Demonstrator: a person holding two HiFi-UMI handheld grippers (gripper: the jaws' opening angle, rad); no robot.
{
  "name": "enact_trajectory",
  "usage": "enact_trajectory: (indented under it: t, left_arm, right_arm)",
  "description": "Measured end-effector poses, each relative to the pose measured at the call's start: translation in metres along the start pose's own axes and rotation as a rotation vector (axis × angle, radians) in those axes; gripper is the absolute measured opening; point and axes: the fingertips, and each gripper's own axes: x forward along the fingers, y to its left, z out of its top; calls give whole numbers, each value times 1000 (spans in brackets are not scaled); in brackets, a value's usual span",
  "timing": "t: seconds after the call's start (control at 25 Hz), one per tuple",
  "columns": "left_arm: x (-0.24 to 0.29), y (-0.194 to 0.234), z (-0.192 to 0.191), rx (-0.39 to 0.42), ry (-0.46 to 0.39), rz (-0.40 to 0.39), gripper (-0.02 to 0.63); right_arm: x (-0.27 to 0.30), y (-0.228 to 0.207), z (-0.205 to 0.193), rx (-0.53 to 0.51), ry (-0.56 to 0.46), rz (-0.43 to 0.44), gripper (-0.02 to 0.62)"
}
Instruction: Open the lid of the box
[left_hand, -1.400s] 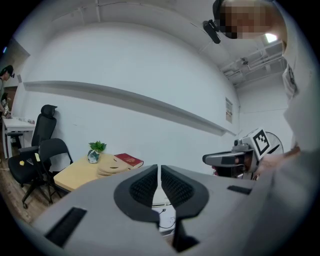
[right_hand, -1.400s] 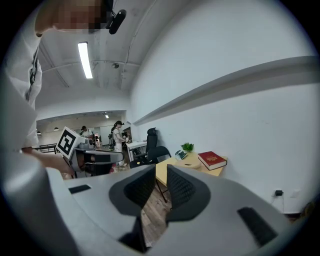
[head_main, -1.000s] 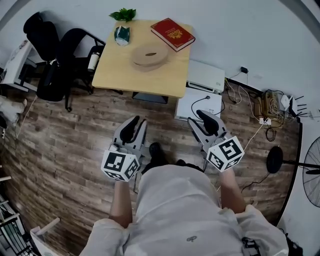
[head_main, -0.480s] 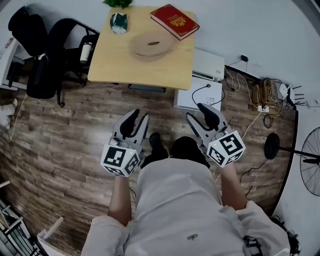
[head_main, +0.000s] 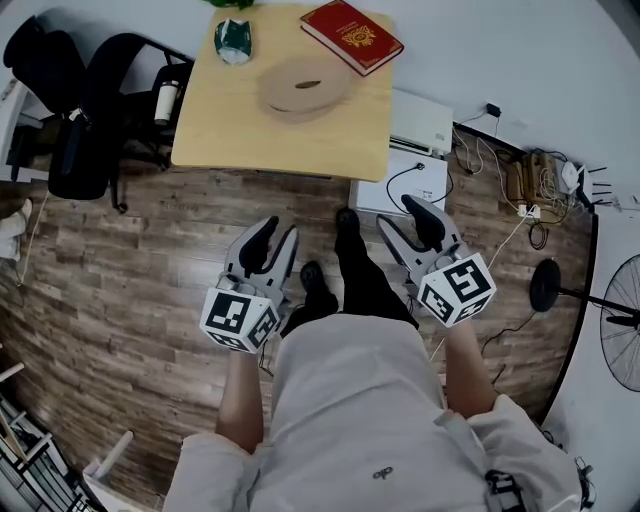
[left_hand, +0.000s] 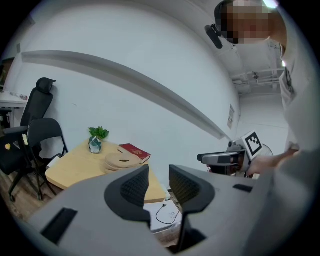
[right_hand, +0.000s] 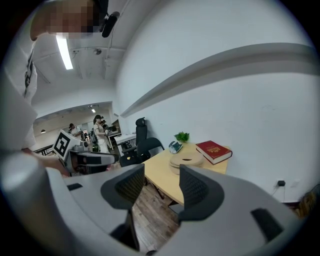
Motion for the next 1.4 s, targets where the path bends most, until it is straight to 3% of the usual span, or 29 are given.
enact_trajectory:
  t: [0.4,0.88,1.4]
  left_arm:
    - [46,24,28,7,-1,73,115]
    - [116,45,46,-46,13,205,115]
    - [176,68,39,-115,9,339,115]
  right_arm:
    - [58,-50,26,-7,4,74,212]
    - [138,-108,45,-72,60,251,213]
    - [224,-128,33,-333,137,426,224]
